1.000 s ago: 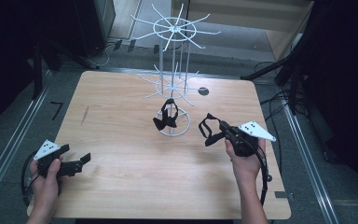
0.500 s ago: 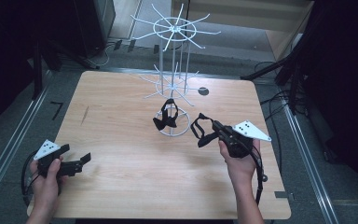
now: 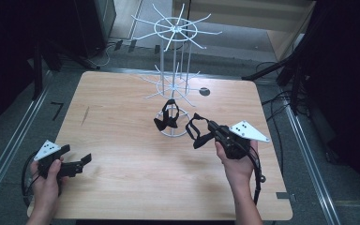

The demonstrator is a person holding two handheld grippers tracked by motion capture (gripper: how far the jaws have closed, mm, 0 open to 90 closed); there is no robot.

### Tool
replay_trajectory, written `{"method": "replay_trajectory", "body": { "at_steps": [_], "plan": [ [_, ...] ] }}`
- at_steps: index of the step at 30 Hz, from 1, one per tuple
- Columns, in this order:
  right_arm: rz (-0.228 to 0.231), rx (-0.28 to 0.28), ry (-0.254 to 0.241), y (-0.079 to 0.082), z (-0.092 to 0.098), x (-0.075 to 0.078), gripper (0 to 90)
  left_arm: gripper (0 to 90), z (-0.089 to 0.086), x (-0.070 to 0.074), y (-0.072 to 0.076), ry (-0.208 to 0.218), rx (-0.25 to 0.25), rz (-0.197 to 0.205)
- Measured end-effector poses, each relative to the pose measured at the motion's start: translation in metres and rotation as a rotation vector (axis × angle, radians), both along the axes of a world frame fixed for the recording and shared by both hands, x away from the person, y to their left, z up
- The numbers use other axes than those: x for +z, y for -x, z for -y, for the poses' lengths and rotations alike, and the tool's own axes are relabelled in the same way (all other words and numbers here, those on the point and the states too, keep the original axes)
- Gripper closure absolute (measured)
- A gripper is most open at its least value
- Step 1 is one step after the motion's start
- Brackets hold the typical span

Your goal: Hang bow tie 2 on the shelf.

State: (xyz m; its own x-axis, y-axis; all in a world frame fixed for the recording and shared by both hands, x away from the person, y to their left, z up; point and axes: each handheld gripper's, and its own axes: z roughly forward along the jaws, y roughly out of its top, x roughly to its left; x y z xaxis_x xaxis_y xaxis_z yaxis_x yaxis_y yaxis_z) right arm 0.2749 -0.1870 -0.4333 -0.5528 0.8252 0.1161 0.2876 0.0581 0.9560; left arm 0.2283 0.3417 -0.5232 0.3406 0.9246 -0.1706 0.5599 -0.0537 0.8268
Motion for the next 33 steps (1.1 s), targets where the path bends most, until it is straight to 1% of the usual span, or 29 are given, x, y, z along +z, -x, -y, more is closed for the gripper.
{"method": "replay_trajectory", "body": {
  "at_steps": [14,28,33],
  "plan": [
    [0.037,0.036,-0.002,0.009,-0.013,0.013,88.6,0.2,0.0,0.0,0.0,-0.003,0.001,0.003],
    [0.069,0.06,-0.017,0.017,-0.019,0.027,88.6,0.2,0.0,0.0,0.0,-0.001,0.002,0.003],
    [0.086,0.063,-0.024,0.017,-0.019,0.032,88.6,0.2,0.0,0.0,0.0,-0.002,0.0,0.002]
  ]
}}
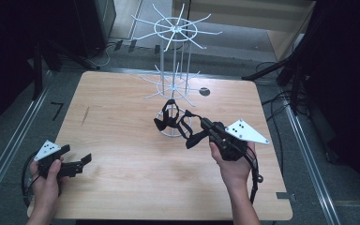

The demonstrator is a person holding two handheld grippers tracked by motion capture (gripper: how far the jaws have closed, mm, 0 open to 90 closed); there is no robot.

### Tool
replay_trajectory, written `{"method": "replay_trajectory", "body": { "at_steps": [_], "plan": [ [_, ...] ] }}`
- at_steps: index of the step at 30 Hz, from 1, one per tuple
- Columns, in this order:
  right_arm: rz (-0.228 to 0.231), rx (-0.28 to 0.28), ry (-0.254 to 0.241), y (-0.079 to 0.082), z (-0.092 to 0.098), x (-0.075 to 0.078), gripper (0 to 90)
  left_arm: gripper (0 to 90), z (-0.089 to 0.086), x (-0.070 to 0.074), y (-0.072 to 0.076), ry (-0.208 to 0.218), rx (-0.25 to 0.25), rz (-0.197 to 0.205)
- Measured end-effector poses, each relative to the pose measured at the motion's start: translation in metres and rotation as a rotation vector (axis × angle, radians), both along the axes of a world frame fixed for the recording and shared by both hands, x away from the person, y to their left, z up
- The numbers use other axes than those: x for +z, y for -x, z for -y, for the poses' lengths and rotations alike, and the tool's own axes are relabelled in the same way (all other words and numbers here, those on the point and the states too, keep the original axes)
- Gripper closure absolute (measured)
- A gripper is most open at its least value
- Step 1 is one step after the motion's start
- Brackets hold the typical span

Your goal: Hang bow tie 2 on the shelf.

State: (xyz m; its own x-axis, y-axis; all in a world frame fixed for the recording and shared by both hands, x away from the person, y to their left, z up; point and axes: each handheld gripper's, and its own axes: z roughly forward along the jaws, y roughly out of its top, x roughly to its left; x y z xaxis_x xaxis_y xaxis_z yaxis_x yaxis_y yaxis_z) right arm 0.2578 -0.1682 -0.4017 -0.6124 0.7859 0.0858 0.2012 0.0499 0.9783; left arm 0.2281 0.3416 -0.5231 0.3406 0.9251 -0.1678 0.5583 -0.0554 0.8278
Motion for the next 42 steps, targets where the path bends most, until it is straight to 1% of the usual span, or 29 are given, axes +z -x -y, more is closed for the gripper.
{"method": "replay_trajectory", "body": {
  "at_steps": [16,22,27,33,42],
  "plan": [
    [0.02,-0.002,-0.002,-0.004,-0.006,0.012,88.6,0.2,0.0,0.0,0.0,0.006,-0.002,0.002],
    [0.028,-0.005,-0.004,-0.008,-0.008,0.02,88.6,0.2,-0.001,0.0,0.0,0.004,-0.003,0.002],
    [0.031,-0.009,0.005,-0.015,-0.008,0.024,88.6,0.2,0.0,0.0,0.0,0.006,-0.004,0.003],
    [0.019,-0.012,-0.015,-0.023,-0.009,0.026,88.5,0.2,0.0,0.0,0.0,0.008,-0.003,0.007],
    [0.015,-0.007,-0.011,-0.034,-0.014,0.027,88.5,0.2,0.0,0.0,0.0,0.01,-0.003,0.008]
  ]
}}
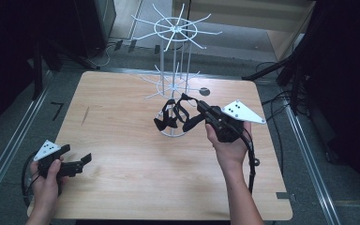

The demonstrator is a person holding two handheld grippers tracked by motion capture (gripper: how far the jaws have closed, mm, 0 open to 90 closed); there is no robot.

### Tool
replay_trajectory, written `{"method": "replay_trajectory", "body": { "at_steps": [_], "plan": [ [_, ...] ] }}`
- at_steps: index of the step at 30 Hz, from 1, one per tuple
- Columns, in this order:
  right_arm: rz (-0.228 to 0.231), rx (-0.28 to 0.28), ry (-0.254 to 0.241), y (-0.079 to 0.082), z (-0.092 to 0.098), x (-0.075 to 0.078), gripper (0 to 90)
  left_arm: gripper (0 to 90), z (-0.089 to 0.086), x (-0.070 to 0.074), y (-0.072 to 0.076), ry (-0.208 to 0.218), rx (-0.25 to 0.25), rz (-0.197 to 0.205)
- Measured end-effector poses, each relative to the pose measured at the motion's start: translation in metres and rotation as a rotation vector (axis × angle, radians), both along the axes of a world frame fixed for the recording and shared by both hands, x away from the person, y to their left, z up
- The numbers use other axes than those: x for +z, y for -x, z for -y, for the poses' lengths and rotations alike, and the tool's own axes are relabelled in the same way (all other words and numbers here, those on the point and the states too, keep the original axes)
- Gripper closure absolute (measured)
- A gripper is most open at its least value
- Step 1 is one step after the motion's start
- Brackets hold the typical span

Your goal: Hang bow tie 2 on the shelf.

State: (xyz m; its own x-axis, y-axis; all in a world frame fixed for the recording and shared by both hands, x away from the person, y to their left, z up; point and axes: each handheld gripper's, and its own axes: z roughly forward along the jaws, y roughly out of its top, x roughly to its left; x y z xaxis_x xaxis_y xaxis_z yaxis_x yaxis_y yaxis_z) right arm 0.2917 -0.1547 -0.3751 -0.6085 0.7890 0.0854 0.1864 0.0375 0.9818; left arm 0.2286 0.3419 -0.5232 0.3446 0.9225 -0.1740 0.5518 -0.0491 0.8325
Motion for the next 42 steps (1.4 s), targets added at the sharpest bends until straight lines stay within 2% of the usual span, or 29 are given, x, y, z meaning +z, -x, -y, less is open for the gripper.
{"method": "replay_trajectory", "body": {
  "at_steps": [10,21,33,42],
  "plan": [
    [-0.023,-0.003,-0.008,-0.014,-0.003,-0.001,88.5,0.2,0.0,0.0,0.0,-0.001,0.0,-0.001],
    [-0.06,-0.018,0.001,-0.026,-0.005,-0.01,88.5,0.2,0.0,0.0,0.0,-0.001,0.001,-0.001],
    [-0.1,-0.027,0.002,-0.033,-0.009,-0.027,88.3,0.2,0.0,0.0,0.0,0.002,0.003,-0.002],
    [-0.095,-0.032,0.018,-0.036,-0.013,-0.034,86.6,0.2,0.0,0.0,0.0,0.002,0.003,-0.002]
  ]
}}
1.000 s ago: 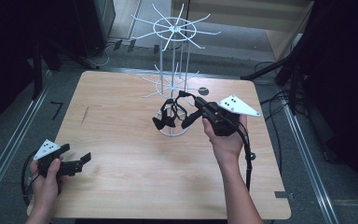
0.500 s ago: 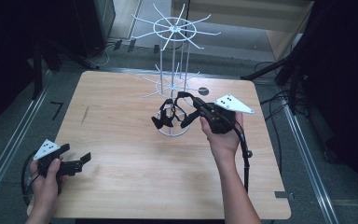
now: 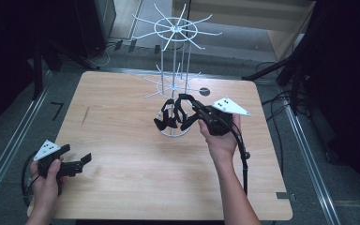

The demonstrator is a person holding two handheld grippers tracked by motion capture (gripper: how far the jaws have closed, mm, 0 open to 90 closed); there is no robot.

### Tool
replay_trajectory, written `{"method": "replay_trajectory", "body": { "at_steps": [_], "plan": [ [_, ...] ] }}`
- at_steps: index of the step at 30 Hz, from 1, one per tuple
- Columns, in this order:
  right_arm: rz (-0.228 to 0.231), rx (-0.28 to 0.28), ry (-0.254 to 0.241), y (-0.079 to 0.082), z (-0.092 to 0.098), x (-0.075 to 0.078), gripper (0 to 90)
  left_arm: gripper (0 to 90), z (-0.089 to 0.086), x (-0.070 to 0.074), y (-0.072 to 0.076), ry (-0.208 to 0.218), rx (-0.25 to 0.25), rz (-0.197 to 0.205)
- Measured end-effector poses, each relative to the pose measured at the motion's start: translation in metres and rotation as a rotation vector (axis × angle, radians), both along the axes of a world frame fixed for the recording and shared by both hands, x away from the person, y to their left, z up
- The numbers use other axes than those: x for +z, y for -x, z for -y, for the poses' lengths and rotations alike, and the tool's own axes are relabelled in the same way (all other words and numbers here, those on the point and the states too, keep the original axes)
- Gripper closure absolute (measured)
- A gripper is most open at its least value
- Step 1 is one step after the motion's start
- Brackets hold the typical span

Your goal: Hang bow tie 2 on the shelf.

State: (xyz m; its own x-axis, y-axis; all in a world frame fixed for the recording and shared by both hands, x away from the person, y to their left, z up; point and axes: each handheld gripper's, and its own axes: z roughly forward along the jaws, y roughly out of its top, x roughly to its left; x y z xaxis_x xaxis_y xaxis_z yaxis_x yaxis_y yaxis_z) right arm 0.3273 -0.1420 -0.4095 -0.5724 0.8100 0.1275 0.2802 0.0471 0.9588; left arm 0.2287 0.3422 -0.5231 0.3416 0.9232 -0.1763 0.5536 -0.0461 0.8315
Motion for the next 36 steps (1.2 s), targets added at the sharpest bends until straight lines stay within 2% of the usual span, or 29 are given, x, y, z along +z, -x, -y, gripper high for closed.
{"method": "replay_trajectory", "body": {
  "at_steps": [8,13,16,19,22,29,34,36],
  "plan": [
    [-0.007,-0.003,0.003,0.0,0.0,-0.011,81.0,0.2,0.0,0.0,0.0,0.001,-0.002,0.0],
    [-0.01,0.007,0.005,0.002,0.002,-0.013,76.7,0.1,-0.001,0.0,0.0,-0.002,-0.001,0.0],
    [-0.007,0.012,0.01,0.004,0.003,-0.013,70.6,0.2,-0.001,0.0,0.0,-0.004,-0.002,-0.001],
    [0.005,-0.012,0.033,0.007,0.004,-0.014,60.6,0.2,0.0,0.0,0.0,-0.002,-0.001,0.0],
    [0.006,-0.02,0.036,0.01,0.008,-0.016,52.4,0.2,0.0,0.0,0.0,-0.002,-0.002,-0.002],
    [0.005,-0.01,0.03,0.016,0.019,-0.022,44.5,0.2,0.0,0.0,0.0,-0.003,-0.001,-0.003],
    [-0.011,-0.017,0.029,0.02,0.027,-0.03,39.6,0.2,0.0,0.0,0.0,-0.002,0.0,-0.002],
    [-0.013,-0.019,0.023,0.021,0.031,-0.033,34.3,0.1,0.0,0.0,0.0,-0.002,-0.001,-0.001]
  ]
}}
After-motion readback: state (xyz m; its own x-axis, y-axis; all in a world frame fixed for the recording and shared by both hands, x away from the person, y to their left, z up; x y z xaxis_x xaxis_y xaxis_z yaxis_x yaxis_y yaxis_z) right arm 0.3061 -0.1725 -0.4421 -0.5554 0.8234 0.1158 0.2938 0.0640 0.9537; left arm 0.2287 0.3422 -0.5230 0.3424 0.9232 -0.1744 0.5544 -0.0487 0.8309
